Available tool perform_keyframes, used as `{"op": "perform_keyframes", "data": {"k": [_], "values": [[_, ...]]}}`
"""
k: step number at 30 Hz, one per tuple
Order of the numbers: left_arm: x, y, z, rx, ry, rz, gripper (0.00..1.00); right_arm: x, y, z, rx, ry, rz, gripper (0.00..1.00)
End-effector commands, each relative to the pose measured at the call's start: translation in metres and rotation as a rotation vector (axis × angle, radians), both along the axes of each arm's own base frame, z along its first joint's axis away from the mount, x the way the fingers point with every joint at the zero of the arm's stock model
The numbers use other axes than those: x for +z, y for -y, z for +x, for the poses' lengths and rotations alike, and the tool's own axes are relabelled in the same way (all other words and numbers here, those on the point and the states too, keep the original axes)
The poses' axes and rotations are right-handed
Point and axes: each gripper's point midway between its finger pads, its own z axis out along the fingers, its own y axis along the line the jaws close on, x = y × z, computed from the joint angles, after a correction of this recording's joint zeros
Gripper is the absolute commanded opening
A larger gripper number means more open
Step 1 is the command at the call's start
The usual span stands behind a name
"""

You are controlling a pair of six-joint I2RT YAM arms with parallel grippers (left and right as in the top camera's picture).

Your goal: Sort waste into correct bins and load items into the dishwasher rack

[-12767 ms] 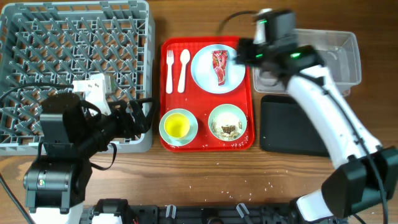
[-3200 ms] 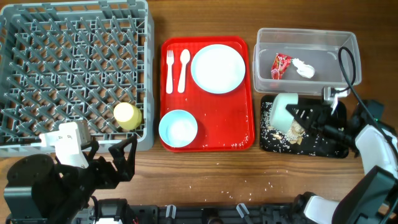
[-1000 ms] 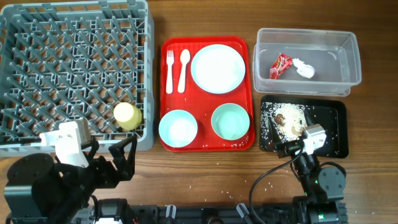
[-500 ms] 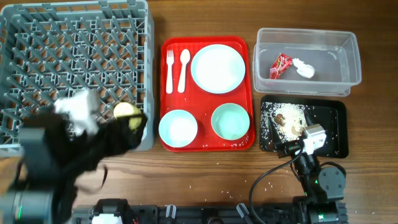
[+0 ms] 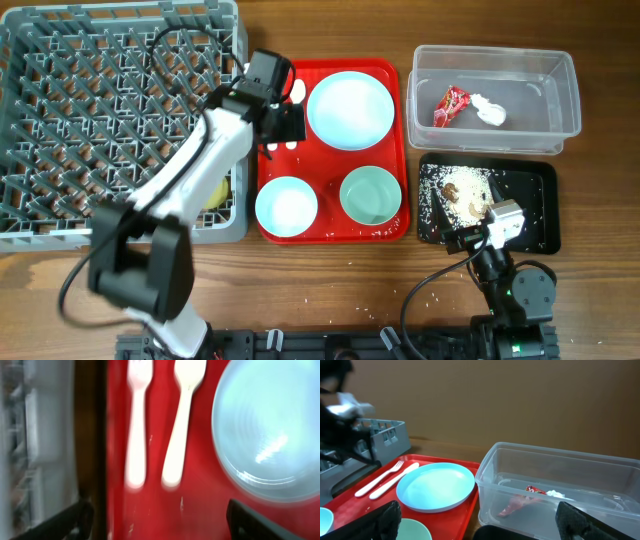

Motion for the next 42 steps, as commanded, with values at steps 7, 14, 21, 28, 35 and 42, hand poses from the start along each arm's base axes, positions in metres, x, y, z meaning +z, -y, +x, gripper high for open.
{"op": "perform_keyframes", "data": {"k": [7, 14, 21, 28, 35, 42], "values": [[-0.044, -0.007, 0.061, -0.015, 0.139, 0.121, 0.57, 0.002, -0.002, -0.001, 0.012, 0.014, -0.011, 1.00], [-0.087, -0.013, 0.064, 0.019, 0.087, 0.133, 0.46, 0.002, -0.002, -0.001, 0.012, 0.014, -0.011, 1.00], [-0.096, -0.008, 0.057, 0.007, 0.049, 0.106, 0.06, 0.002, -0.002, -0.001, 0.012, 0.014, -0.011, 1.00], [-0.063, -0.003, 0.057, 0.040, 0.083, 0.049, 0.04, 0.002, -0.002, -0.001, 0.012, 0.014, -0.011, 1.00], [0.036, -0.017, 0.042, 0.060, 0.196, 0.038, 0.04, 0.002, -0.002, -0.001, 0.012, 0.014, -0.011, 1.00], [0.071, -0.107, 0.028, 0.108, 0.201, 0.281, 0.04, 0.002, -0.002, -0.001, 0.012, 0.014, -0.011, 1.00]]}}
